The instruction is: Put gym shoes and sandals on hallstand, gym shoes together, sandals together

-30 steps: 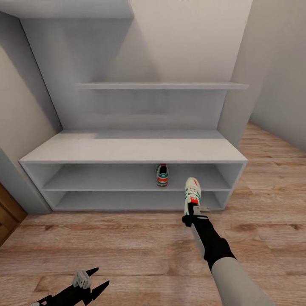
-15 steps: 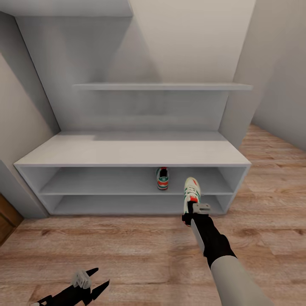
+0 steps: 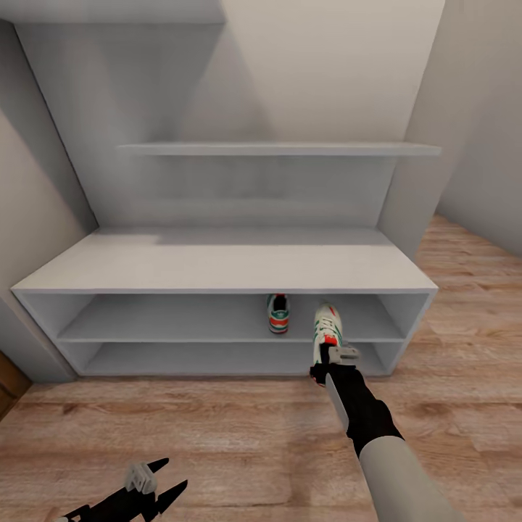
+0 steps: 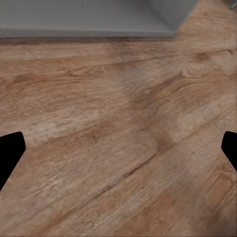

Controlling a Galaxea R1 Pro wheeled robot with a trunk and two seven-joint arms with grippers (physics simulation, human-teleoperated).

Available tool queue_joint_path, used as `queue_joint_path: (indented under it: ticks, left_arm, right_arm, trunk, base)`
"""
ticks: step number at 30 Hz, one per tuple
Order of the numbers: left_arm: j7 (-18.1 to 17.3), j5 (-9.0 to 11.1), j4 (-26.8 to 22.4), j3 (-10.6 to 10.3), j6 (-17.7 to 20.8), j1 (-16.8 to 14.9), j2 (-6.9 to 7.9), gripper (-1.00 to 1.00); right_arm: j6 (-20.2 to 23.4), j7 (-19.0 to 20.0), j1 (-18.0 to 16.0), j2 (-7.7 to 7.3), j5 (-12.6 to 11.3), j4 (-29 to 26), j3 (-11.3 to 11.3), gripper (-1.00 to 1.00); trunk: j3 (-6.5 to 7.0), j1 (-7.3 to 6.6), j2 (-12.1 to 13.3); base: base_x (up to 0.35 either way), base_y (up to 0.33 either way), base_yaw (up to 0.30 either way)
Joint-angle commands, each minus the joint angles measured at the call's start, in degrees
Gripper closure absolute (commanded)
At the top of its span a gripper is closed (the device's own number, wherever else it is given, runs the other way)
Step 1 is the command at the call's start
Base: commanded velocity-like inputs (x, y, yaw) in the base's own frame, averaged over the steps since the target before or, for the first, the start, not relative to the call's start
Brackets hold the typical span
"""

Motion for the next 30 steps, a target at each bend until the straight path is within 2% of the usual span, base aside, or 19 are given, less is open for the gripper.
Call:
queue_joint_path:
  ticks: [1, 11, 30]
  left_arm:
    - [-0.25, -0.51, 0.00, 0.49, -0.25, -0.06, -0.08, -1.00]
    - [-0.25, -0.45, 0.07, 0.49, -0.25, -0.06, 0.00, -1.00]
    - [-0.25, -0.45, 0.09, 0.49, -0.25, -0.06, -0.05, -1.00]
  right_arm:
    - [0.35, 0.15, -0.02, 0.06, 0.55, -0.06, -0.17, 1.00]
    - [0.34, 0.15, -0.02, 0.06, 0.55, -0.25, -0.17, 1.00]
    - [0.35, 0.15, -0.02, -0.03, 0.57, -0.24, -0.12, 1.00]
  trunk:
    - [-0.09, 0.02, -0.02]
    - [-0.59, 0.02, -0.02]
    - [-0.64, 0.02, -0.02]
  base:
    - [0.269, 0.000, 0.077]
    - [0.084, 0.000, 0.108]
    - [0.093, 0.000, 0.005]
